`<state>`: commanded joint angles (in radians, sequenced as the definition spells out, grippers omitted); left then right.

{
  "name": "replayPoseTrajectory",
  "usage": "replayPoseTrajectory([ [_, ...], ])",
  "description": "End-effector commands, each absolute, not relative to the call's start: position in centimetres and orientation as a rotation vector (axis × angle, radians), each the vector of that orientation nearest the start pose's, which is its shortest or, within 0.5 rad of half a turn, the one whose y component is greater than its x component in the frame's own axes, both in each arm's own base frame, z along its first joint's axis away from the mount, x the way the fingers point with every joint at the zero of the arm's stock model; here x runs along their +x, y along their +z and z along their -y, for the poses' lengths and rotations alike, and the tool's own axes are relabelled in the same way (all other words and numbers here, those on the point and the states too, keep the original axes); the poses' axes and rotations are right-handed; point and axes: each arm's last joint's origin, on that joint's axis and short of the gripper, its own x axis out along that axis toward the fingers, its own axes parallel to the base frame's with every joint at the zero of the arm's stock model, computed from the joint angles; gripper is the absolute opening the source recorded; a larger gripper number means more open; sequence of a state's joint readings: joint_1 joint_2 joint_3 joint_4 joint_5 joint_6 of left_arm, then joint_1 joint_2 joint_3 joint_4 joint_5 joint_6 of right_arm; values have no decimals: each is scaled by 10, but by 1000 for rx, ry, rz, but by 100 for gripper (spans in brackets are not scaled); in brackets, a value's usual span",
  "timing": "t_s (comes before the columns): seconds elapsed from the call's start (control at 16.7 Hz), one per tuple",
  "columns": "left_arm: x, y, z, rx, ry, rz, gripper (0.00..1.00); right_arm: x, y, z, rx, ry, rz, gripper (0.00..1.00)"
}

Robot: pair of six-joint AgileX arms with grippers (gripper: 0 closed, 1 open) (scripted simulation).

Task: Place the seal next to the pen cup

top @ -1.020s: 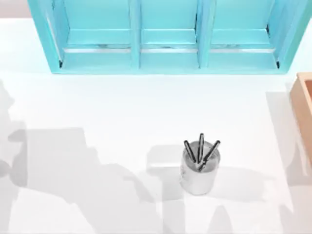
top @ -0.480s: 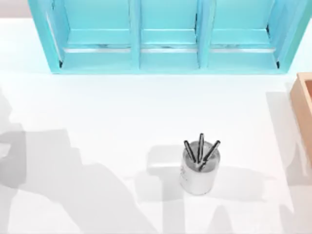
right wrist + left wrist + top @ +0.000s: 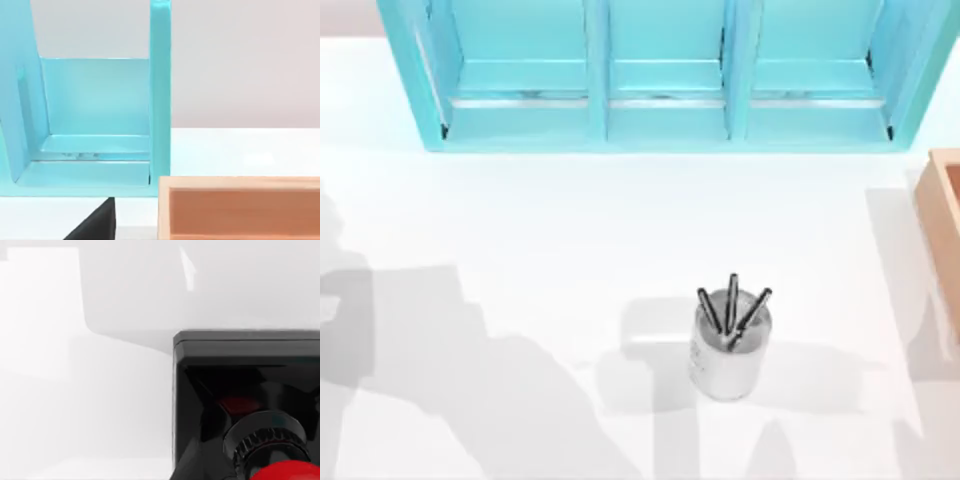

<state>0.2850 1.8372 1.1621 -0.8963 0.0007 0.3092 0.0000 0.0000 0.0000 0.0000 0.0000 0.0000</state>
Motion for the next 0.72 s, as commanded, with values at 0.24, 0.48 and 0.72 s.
replayPoseTrajectory([
  [0.24, 310, 149, -93, 15, -16, -1571, 2, 106, 160, 1, 0, 0, 0, 100],
  [0.48, 310, 149, -93, 15, -16, -1571, 0, 106, 160, 1, 0, 0, 0, 100],
  [0.72, 310, 149, -93, 15, -16, -1571, 0, 106, 160, 1, 0, 0, 0, 100],
])
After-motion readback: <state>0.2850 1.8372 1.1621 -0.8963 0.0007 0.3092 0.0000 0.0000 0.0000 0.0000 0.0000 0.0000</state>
